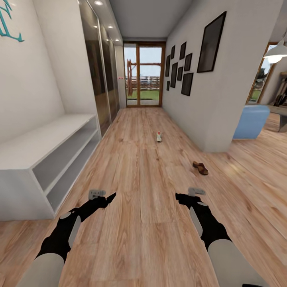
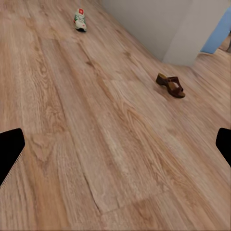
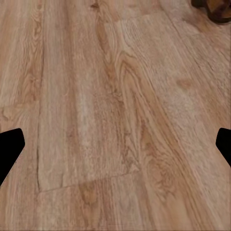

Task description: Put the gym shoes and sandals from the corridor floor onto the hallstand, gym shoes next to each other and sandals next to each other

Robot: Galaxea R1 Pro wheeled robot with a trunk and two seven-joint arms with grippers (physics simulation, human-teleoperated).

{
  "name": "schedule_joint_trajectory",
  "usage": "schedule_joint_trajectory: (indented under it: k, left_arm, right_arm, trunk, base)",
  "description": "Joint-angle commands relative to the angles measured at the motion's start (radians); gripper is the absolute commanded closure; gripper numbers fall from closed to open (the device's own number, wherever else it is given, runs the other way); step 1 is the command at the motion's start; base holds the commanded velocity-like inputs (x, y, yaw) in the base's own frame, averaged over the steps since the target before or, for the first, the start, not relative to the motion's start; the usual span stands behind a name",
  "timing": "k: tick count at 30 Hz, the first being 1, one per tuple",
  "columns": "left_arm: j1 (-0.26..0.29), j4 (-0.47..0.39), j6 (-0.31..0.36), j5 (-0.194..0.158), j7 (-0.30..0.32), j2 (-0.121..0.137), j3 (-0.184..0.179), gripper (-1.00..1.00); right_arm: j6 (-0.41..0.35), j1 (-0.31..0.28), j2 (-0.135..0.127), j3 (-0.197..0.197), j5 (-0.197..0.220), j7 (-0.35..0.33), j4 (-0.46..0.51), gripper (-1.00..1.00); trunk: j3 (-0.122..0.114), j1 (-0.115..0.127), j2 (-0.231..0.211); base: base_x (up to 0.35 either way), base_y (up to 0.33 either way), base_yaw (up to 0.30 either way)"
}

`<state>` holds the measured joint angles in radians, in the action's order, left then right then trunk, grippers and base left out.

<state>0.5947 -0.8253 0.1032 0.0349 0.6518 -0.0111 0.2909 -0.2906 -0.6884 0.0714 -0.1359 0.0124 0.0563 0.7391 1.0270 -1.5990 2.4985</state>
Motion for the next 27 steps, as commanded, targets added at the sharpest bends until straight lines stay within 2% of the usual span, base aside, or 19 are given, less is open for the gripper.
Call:
schedule_joint_trajectory:
  k: [1,27]
  left_arm:
    - [0.001,-0.002,0.009,0.003,0.008,-0.001,0.005,-1.0]
    - [0.0,-0.002,0.01,0.003,0.008,-0.001,0.005,-1.0]
  right_arm:
    - [-0.005,0.0,0.001,-0.002,0.001,0.002,0.002,-1.0]
    - [-0.005,-0.001,0.001,-0.002,0.001,0.002,0.002,-1.0]
  trunk:
    - [0.001,0.0,0.0]
    - [0.001,0.0,0.0]
  base:
    - [0.349,0.0,0.0]
    - [0.349,0.0,0.0]
